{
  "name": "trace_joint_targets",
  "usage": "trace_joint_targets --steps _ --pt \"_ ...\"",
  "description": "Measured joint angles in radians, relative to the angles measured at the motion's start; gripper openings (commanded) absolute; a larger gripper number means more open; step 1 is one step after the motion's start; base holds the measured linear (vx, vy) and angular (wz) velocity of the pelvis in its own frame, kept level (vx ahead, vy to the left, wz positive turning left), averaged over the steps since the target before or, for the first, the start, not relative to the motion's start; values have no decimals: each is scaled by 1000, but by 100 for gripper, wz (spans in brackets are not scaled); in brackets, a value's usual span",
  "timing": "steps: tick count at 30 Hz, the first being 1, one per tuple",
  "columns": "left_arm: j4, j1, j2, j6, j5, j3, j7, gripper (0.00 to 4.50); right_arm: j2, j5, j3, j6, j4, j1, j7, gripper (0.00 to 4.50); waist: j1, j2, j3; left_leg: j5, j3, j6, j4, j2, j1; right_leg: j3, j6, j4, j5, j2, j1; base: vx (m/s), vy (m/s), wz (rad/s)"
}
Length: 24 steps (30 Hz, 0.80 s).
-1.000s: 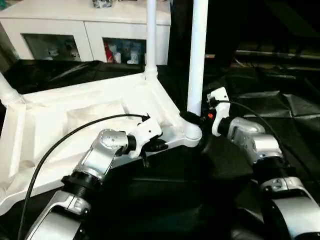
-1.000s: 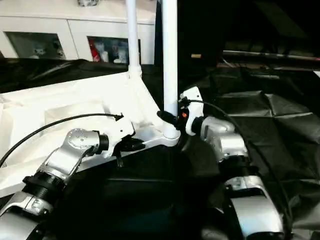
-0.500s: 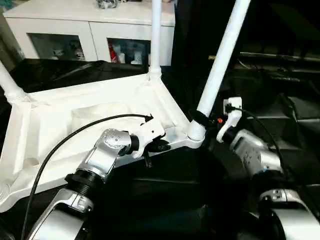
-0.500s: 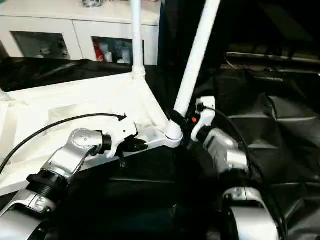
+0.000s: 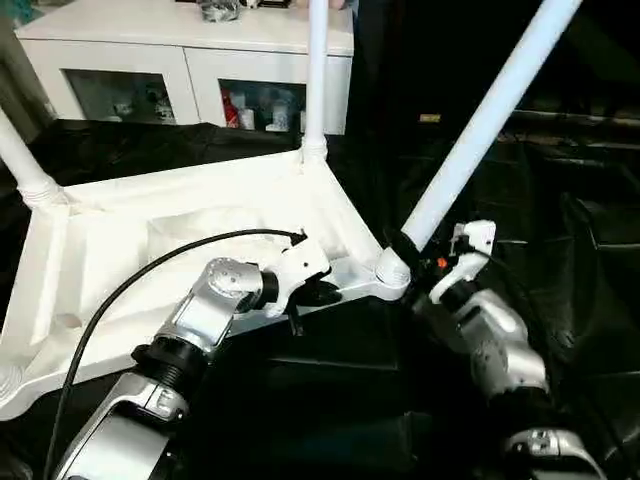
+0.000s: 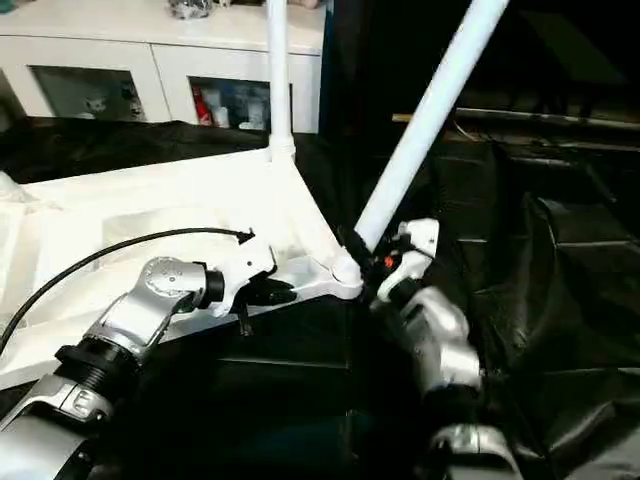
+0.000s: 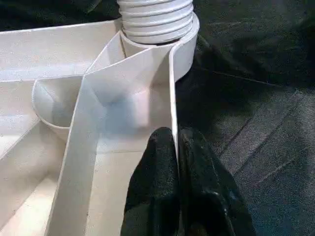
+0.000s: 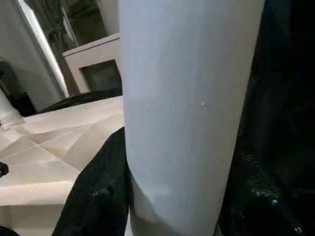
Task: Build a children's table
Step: Insert table leg to table base
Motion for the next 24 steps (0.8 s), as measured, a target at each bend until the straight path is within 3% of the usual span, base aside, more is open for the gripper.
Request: trace_joint_targets --steps 5,7,9,19,24 --pt "30 -15 7 -24 -7 -9 -14 0 -11 -42 41 -8 -30 12 -13 189 -1 2 -1 0 0 0 0 0 0 0 0 -1 0 0 1 0 0 0" --pt "42 -19 16 -45 -4 -14 -16 0 -48 -112 102 -26 -56 12 6 189 -3 1 -1 0 0 0 -1 0 0 0 0 -1 0 0 1 0 0 0" --pt "51 -25 21 -57 1 -15 -16 0 -50 -133 111 -31 -58 13 12 189 -3 -3 0 0 0 0 -1 1 1 0 5 -1 -3 1 1 0 0 0" --pt "63 -46 32 -62 7 -28 -45 0 -61 -134 117 -29 -61 12 40 189 -3 -10 1 0 1 0 -1 1 0 0 5 -3 -3 0 1 0 0 0" --pt "53 -49 55 -48 7 -40 -102 0 -87 -104 123 52 -58 -10 143 189 -3 -21 -6 0 1 0 -4 1 1 0 2 -3 -2 1 1 0 0 0"
